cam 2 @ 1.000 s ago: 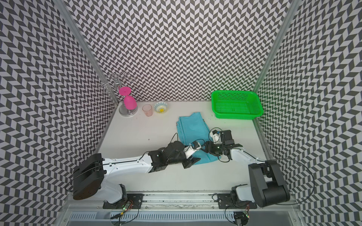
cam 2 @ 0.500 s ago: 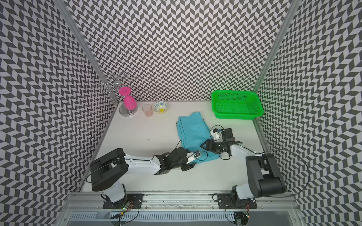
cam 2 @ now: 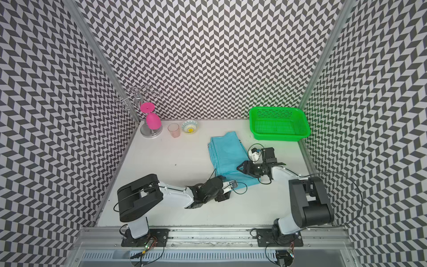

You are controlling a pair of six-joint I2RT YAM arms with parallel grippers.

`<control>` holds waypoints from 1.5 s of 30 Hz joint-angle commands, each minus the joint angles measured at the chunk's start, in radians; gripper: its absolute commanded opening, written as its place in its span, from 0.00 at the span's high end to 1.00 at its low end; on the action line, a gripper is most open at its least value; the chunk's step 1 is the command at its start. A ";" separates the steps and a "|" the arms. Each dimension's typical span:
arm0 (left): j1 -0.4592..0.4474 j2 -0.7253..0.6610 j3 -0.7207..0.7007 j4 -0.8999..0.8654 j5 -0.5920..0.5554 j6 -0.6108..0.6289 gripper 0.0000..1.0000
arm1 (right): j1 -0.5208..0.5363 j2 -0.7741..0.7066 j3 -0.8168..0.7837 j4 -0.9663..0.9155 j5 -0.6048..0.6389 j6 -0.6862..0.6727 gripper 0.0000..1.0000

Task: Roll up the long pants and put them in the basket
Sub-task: Roll the long pant at the center of the board.

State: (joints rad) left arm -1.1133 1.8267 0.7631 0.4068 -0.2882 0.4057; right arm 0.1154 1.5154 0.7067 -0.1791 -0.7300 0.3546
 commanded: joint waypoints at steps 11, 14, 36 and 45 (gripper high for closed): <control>0.000 -0.060 0.072 -0.300 0.229 -0.247 0.90 | -0.036 -0.117 0.068 -0.107 0.098 -0.024 0.38; 0.012 -0.071 0.108 -0.373 0.375 -0.375 0.92 | -0.048 -0.202 0.085 -0.168 0.153 -0.031 0.38; 0.254 -0.029 0.072 -0.216 1.116 -1.070 0.78 | -0.018 -0.554 -0.071 -0.266 -0.033 0.016 0.38; 0.322 -0.014 -0.003 -0.109 1.112 -1.131 0.66 | 0.039 -0.579 -0.143 -0.201 -0.095 0.062 0.38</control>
State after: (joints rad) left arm -0.8097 1.7958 0.7784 0.2527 0.8223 -0.6880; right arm 0.1394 0.9642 0.5728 -0.4416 -0.7765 0.3943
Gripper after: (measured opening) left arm 0.334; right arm 0.618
